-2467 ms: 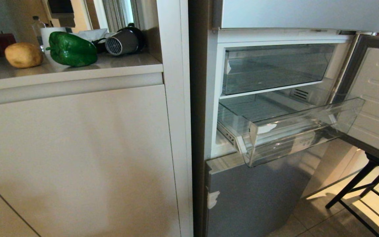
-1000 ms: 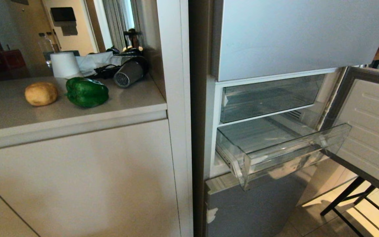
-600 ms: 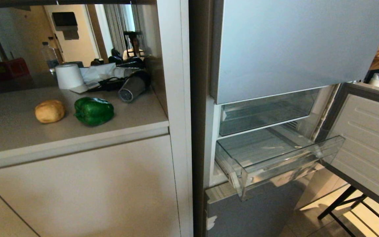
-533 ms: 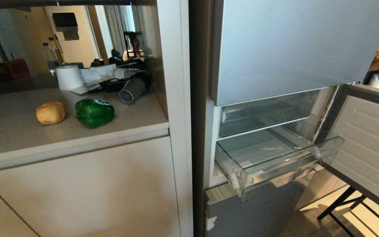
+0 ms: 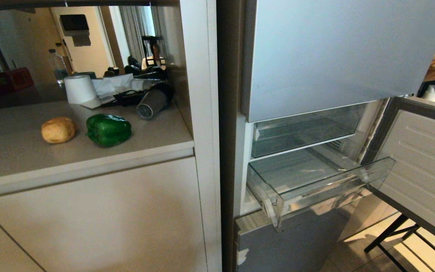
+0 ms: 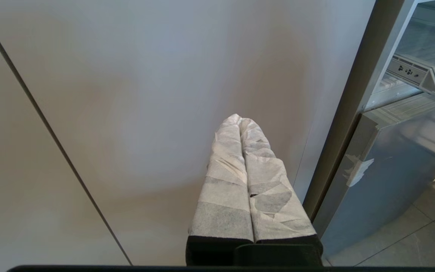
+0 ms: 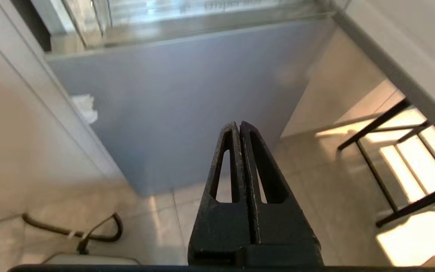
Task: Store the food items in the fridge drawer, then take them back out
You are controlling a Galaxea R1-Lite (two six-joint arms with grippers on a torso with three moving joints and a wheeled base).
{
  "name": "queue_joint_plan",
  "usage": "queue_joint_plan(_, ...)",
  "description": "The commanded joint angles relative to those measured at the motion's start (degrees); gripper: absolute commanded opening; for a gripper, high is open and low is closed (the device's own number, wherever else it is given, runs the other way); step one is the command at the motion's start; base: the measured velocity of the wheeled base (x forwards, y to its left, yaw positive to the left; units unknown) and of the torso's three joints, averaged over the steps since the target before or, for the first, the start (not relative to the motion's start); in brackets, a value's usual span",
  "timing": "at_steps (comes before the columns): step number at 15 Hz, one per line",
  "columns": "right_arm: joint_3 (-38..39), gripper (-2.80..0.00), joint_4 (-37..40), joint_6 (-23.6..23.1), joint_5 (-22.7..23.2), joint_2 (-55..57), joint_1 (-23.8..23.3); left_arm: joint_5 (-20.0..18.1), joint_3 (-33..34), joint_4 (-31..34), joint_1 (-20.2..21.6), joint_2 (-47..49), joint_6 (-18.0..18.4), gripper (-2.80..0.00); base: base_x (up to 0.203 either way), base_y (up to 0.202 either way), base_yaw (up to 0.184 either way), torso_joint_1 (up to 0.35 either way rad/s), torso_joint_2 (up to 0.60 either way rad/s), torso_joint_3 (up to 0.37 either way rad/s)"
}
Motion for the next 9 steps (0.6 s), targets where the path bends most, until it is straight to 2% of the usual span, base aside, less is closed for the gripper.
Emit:
queue_joint_plan(1, -0.95, -2.8, -6.47, 0.09, -0.24, 11.38, -0.18, 0.01, 0.18, -0.02, 0.02, -0.09, 0.0, -2.8, 0.0, 0.0, 0.0, 0.0, 0.0, 0.0)
queue_joint_plan(3, -4.79, -2.8, -12.03, 1.35, -1.32, 22.4, -0.51, 0.01, 0.18, -0.02, 0.02, 0.0, 0.0, -2.8, 0.0, 0.0, 0.0, 0.0, 0.0, 0.0)
queue_joint_plan(5, -12.14, -2.8, -14.76, 3.26, -2.04, 34.27, -0.73, 0.01, 0.18, -0.02, 0.02, -0.09, 0.0, -2.8, 0.0, 0.0, 0.0, 0.0, 0.0, 0.0)
queue_joint_plan(9, -31.86, -2.8, -15.12, 5.02, -2.4, 52.29, -0.91, 0.01, 0.18, -0.02, 0.02, 0.0, 0.0, -2.8, 0.0, 0.0, 0.0, 0.0, 0.0, 0.0)
